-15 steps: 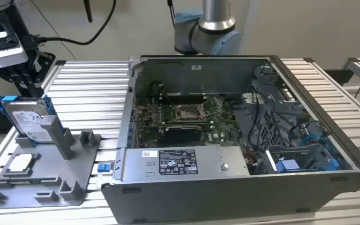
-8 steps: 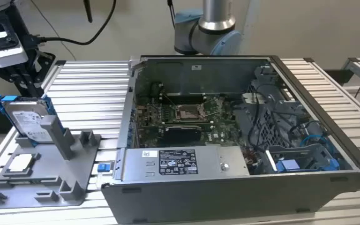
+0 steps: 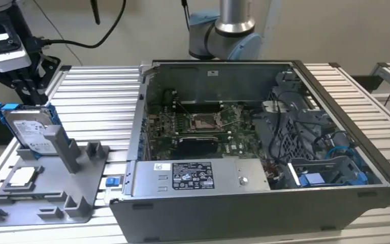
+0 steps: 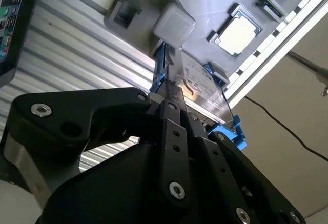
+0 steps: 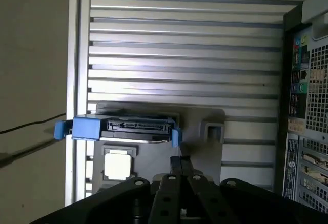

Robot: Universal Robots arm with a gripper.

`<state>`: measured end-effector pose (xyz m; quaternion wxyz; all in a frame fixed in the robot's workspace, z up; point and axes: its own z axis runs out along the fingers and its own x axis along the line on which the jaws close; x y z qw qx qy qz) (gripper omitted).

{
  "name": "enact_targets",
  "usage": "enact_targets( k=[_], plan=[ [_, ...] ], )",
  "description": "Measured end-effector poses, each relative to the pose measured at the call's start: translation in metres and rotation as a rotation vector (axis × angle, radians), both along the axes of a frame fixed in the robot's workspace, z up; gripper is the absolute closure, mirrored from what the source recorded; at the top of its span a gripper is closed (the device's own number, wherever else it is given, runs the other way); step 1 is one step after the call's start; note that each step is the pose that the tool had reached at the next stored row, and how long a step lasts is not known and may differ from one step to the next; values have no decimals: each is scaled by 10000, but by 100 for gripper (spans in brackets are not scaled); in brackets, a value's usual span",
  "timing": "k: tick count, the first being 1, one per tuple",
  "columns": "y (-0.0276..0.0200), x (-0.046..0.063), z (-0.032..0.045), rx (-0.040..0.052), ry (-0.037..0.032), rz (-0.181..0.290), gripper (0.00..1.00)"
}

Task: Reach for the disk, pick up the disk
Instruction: 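Reach for the disk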

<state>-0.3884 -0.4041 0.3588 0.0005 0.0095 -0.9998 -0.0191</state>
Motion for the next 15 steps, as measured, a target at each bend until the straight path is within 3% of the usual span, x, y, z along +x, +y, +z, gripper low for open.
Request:
enact_targets(
  k=[7, 15],
  plan=[
    [83, -117, -4, -2, -1, -1, 100],
    [156, -457, -16, -3, -1, 0, 100]
  ],
)
